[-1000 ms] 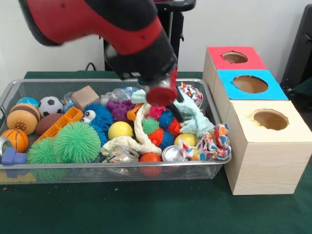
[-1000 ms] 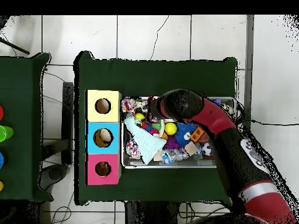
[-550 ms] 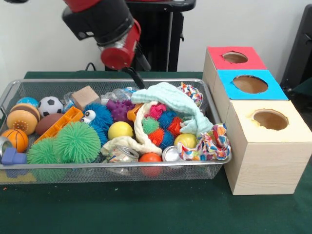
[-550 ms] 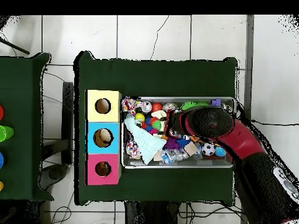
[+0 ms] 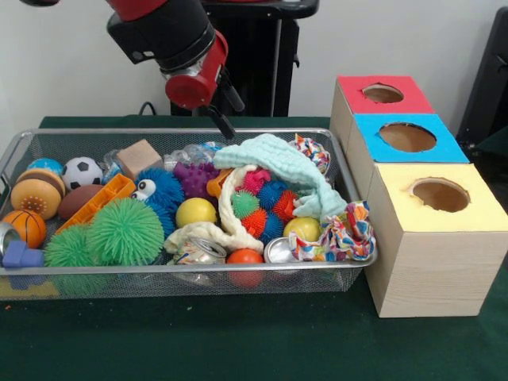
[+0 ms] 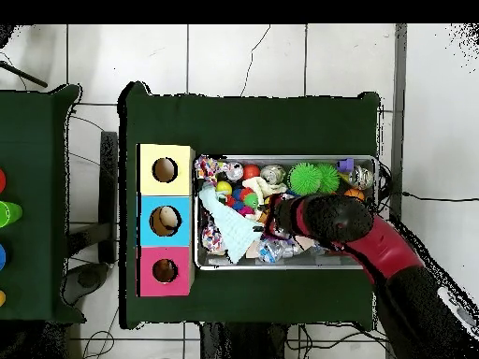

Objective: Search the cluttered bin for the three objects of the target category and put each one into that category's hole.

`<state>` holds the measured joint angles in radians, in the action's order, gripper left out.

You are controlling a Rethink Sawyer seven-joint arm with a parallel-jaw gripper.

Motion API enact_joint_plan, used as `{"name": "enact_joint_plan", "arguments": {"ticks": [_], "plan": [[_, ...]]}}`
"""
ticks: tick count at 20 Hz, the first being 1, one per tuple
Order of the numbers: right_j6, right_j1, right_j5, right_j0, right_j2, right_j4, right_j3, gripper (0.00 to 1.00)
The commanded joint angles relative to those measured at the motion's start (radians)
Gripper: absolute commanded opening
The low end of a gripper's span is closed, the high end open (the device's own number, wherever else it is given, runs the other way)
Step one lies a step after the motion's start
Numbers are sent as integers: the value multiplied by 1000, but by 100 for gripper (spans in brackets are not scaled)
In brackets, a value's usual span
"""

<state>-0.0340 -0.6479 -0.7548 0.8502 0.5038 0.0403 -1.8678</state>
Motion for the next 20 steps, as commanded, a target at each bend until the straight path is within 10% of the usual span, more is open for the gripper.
{"name": "enact_joint_plan", "arguments": {"ticks": [1,20], "plan": [[184,48,121,8,48,-31,-97,100],[157,92,233,175,105,-60,-159,100]]}}
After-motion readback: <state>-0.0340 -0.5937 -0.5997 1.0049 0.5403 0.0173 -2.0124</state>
